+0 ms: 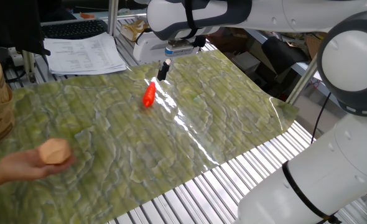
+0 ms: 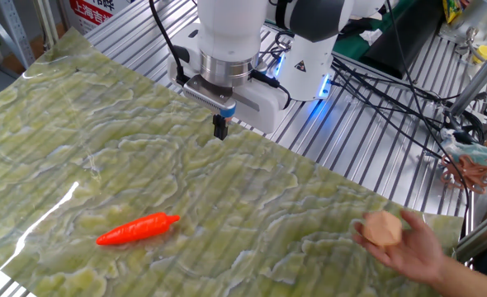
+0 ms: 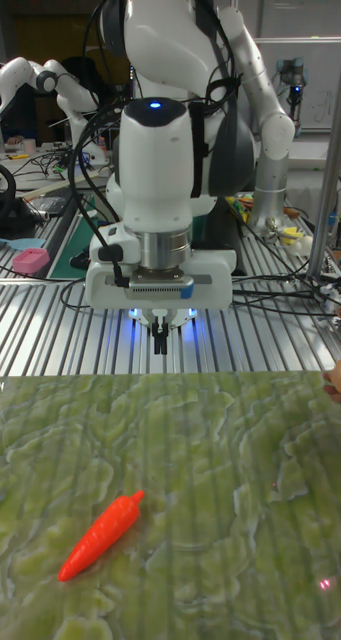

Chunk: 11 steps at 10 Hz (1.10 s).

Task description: Receive something handed over by a human

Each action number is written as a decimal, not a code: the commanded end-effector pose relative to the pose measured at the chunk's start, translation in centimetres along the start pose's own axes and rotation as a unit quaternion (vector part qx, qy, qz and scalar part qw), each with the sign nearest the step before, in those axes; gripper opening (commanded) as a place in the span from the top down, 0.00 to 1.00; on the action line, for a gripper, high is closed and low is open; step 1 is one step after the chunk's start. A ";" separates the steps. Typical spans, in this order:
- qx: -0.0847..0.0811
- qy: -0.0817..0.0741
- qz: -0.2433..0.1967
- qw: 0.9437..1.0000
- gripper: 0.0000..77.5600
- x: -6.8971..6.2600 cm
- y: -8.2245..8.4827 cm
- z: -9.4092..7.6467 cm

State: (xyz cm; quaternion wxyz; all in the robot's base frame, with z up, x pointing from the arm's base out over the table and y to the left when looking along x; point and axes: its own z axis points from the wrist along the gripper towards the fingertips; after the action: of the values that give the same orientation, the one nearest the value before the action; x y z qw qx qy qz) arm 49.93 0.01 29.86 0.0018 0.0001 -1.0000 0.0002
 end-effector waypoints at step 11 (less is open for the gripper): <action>-0.011 -0.025 0.059 0.998 1.00 -0.9 -0.3 0.4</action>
State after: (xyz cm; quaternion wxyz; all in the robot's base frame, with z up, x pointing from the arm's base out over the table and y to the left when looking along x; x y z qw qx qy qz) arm 50.52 -0.23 29.58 -0.0200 -0.0187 -0.9970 0.0729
